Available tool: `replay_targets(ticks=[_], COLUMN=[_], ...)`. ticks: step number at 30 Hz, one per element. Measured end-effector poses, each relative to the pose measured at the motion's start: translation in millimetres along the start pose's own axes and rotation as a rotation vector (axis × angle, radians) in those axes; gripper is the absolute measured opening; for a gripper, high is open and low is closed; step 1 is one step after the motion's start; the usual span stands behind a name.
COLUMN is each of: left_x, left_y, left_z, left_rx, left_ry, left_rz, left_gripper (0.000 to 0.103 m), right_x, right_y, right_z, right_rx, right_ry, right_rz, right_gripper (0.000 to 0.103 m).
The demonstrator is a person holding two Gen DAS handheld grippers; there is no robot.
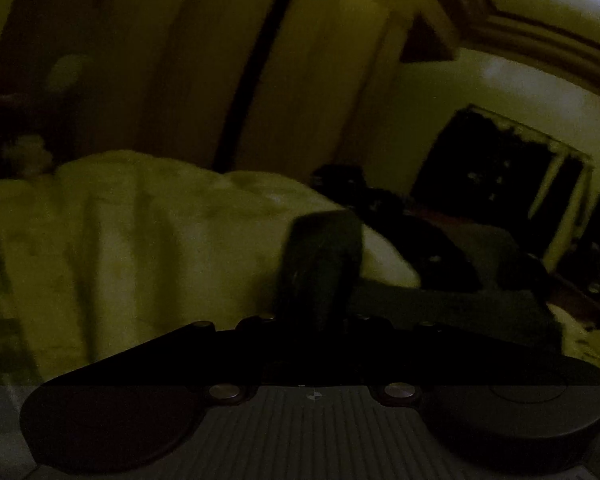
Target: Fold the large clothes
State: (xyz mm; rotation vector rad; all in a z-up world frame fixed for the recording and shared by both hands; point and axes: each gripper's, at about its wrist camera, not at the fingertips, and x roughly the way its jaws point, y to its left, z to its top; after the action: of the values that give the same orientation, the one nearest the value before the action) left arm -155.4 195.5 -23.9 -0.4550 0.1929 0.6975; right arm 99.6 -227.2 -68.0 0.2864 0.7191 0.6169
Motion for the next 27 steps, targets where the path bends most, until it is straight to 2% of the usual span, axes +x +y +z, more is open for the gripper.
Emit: replay_targets(ticks=[3,8,12,15,17,18,20,22,25,27], left_x=[1,-3,7,22,42,55,89,116,139,143], left_y=[-25,-104,-169,-210,-230,-240,-255,-266,-274,-273], left_z=[14,25,19,4,-14,-25,-54,-90,-131,-142], left_rx=[-0.044,-0.067,-0.114,-0.137,-0.167,-0.189,-0.233,-0.276,-0.225,-0.187], left_ry=[0.011,0.063,0.162,0.235,0.307,0.368,0.515,0.625,0.705,0.714], left_rz=[-0.16,-0.483,-0.725,-0.838,-0.871,-0.889,-0.93,-0.877,-0.791,-0.78], left_gripper=[0.075,0.075,0.075,0.075,0.075,0.075,0.085,0.099,0.103,0.103], right_x=[1,1,-2,-4,-6,-7,-7,-8,-9,-11], right_y=[-2,-3,-7,-13,-17,-19,-22,-24,-26,-28], right_z=[0,-1,0,0,0,0,0,-1,-1,-1], right_rx=[0.003,0.013,0.036,0.06,0.073,0.081,0.098,0.105,0.116,0.126], right_ry=[0.001,0.0,-0.015,-0.024,-0.033,-0.037,-0.042,-0.053,-0.079,-0.099], right_rz=[0.002,0.006,0.019,0.027,0.029,0.034,0.043,0.052,0.067,0.083], right_gripper=[0.102,0.102,0.102,0.102,0.102,0.102,0.102,0.102,0.102,0.102])
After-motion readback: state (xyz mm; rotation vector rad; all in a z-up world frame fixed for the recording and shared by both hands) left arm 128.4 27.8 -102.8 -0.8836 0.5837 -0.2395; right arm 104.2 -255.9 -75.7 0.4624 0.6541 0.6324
